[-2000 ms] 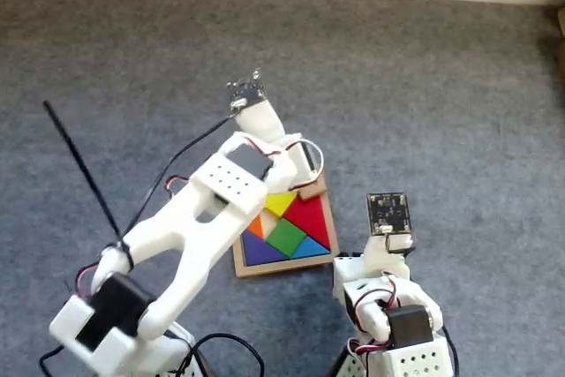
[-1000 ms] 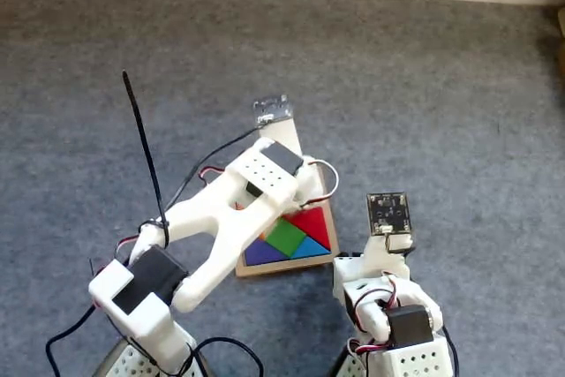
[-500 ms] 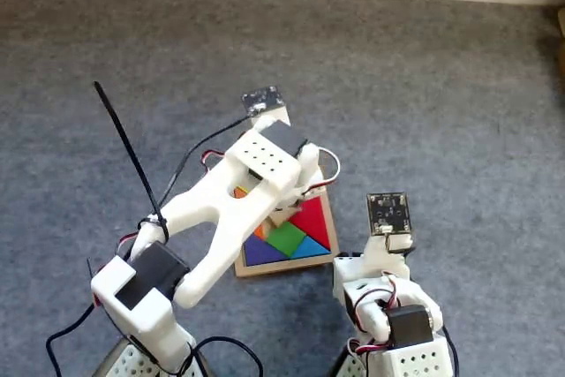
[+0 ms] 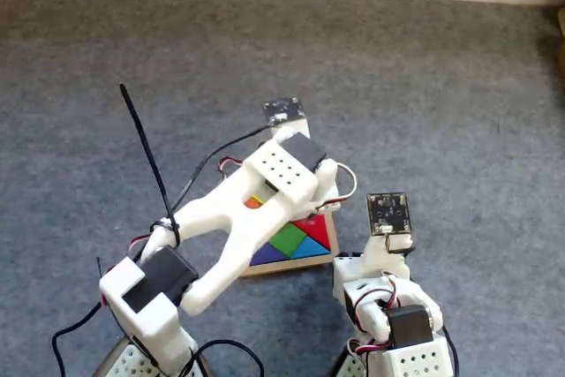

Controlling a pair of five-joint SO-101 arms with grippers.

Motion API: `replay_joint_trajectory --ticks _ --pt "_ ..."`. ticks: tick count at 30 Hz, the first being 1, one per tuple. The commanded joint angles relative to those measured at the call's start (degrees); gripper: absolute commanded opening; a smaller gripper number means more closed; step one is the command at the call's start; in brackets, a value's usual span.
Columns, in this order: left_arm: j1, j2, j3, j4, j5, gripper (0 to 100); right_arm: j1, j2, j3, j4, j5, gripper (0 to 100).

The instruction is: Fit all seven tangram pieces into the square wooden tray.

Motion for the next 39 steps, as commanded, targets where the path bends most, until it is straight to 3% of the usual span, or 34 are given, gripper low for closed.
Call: replay_joint_trajectory --ticks 1,7,10,39 --pt "0.92 -0.31 -1.27 -0.09 -1.67 10 0.57 -1.45 8.13 0.66 -0.44 6.3" --pt "0.92 -0.4 3.91 -7.03 -1.76 9 0.57 -1.45 8.13 0.66 -0.26 6.3" --pt "0.92 -0.4 5.05 -8.97 -1.76 0 0.57 -1.45 8.13 0.66 -0.26 6.3" --pt "-1.89 -0.22 5.32 -12.57 -1.76 1 0.48 -1.45 8.13 0.66 -0.18 6.3"
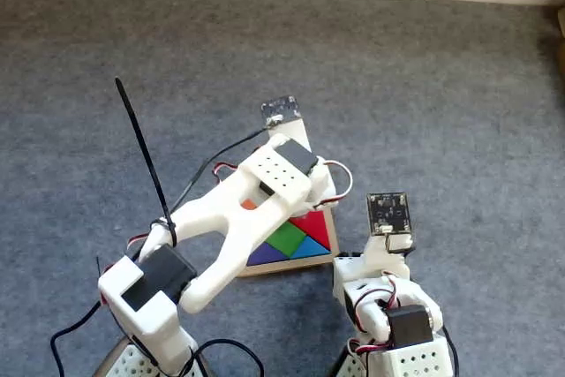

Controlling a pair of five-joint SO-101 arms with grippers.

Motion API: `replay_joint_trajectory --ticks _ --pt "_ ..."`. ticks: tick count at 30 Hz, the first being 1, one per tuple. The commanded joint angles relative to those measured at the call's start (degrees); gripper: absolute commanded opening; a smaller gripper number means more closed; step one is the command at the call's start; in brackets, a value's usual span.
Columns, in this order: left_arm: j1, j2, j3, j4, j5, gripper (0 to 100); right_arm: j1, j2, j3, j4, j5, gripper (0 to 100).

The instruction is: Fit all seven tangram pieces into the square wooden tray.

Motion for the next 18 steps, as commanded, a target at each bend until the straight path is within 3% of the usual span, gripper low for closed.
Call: replay_joint_trajectory --ticks 1,9,18 --pt "-1.19 -0.22 -0.31 -0.7 -0.79 1 0.48 -1.45 8.13 0.66 -0.18 6.3" --pt "-1.27 9.19 -5.14 -0.26 -0.79 1 0.48 -1.45 8.13 0.66 -0.18 6.3" --pt "-4.88 10.24 -9.45 -0.7 -0.35 1 0.48 -1.45 8.13 0.66 -0.18 6.3"
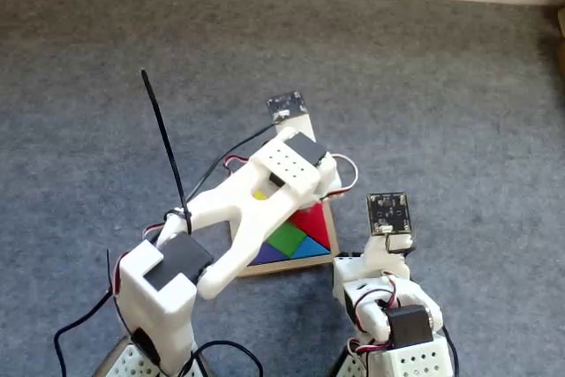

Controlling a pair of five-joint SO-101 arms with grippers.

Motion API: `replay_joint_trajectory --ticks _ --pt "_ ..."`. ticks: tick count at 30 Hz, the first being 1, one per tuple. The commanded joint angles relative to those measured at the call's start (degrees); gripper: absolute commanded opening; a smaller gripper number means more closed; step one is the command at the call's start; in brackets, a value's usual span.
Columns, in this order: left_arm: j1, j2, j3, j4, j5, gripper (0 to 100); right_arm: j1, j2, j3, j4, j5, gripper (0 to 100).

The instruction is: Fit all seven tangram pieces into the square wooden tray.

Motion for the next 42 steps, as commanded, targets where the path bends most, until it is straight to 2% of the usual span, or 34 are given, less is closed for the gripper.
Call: replay_joint_trajectory --ticks 1,5,10,15,20,27,33,35,42 --pt "-3.3 0.4 -1.63 -0.7 0.09 1 0.48 -1.45 8.13 0.66 -0.18 6.3" --pt "-5.58 0.04 -1.63 -0.44 3.69 1 0.48 -1.45 8.13 0.66 -0.18 6.3" --pt "-5.05 -3.03 -1.36 -0.26 3.69 1 0.48 -1.45 8.13 0.66 -0.18 6.3" --pt "-6.81 -9.36 -1.1 1.58 3.6 1 0.48 -1.45 8.13 0.66 -0.18 6.3" --pt "-9.01 -9.89 -0.92 3.6 3.25 1 0.48 -1.45 8.13 0.66 -0.18 6.3" --pt "-11.56 -9.89 4.97 -1.14 1.49 1 0.48 -1.45 8.13 0.66 -0.18 6.3" --pt "-11.38 -9.89 9.1 -1.49 0.7 1 0.4 -1.45 8.13 0.66 -0.18 6.3" --pt "-11.12 -9.89 9.36 -0.97 0.53 1 0.4 -1.45 8.13 0.66 -0.18 6.3" --pt "-5.76 -10.59 8.84 9.49 0.7 1 0.22 -1.45 8.13 0.66 -0.18 6.3"
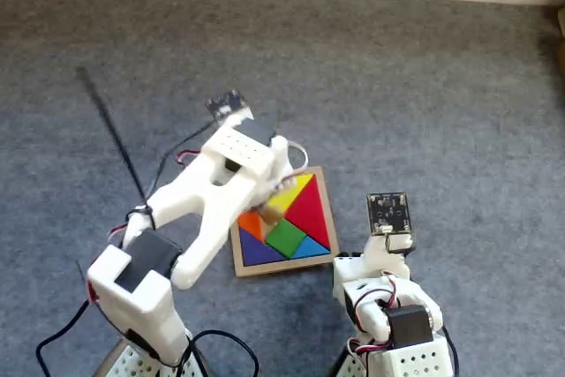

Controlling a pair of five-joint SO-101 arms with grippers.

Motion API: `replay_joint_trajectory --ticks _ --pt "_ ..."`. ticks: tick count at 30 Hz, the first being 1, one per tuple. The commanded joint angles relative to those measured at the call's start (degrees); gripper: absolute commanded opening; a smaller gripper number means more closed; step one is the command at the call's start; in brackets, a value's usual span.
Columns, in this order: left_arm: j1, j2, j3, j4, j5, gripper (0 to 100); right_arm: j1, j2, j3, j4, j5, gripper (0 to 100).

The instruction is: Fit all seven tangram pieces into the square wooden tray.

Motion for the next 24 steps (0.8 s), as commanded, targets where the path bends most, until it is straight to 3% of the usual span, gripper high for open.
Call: replay_joint_trajectory --ticks 1,19,24 --pt "3.74 -2.95 -1.1 4.48 -0.44 1 0.22 -1.45 8.13 0.66 -0.18 6.3" --pt "4.35 -8.04 -8.4 16.09 -0.44 1 0.22 -1.45 8.13 0.66 -0.18 6.3" --pt "4.7 -14.2 -4.62 11.52 -0.7 1 0.22 -1.45 8.13 0.66 -0.18 6.3"
